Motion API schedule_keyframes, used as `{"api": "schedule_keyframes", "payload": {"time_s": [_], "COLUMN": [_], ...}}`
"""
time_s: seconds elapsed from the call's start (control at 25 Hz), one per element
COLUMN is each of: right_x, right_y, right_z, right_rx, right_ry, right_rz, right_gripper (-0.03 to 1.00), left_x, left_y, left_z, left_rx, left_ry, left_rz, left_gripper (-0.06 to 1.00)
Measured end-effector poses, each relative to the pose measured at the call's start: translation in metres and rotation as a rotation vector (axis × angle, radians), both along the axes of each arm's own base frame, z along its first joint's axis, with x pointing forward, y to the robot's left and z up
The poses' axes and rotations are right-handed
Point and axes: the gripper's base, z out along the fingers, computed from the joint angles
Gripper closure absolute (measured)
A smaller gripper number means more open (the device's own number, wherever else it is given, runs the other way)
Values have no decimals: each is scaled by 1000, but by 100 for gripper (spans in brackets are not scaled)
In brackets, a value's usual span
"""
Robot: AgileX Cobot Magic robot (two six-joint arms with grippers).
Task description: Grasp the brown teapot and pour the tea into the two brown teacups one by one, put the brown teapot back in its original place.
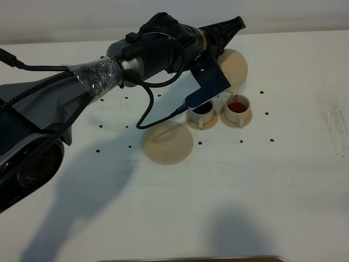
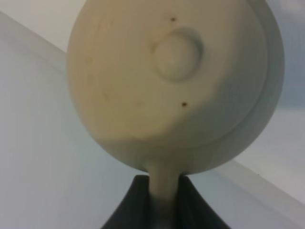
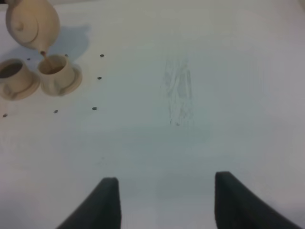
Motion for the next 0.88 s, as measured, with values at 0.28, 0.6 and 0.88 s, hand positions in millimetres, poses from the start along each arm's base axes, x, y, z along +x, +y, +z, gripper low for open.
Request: {"api": "schedule_keyframes", "payload": {"time_s": [0.28,0.6,0.88], "right_x": [0,0,0], "right_y": [0,0,0], "right_z": [0,0,0], "right_rx": [0,0,0], "right_ry": [0,0,0], "right_rz": [0,0,0], "right_gripper": [54,54,54], "left_x": [0,0,0], "left_y": [0,-1,-1], "left_z": [0,1,1], "left_rx": [15,11,27], "left_ry": [-15,-25,-35], "left_rz": [-17,-22,-37], "left_gripper": [78,78,78]}}
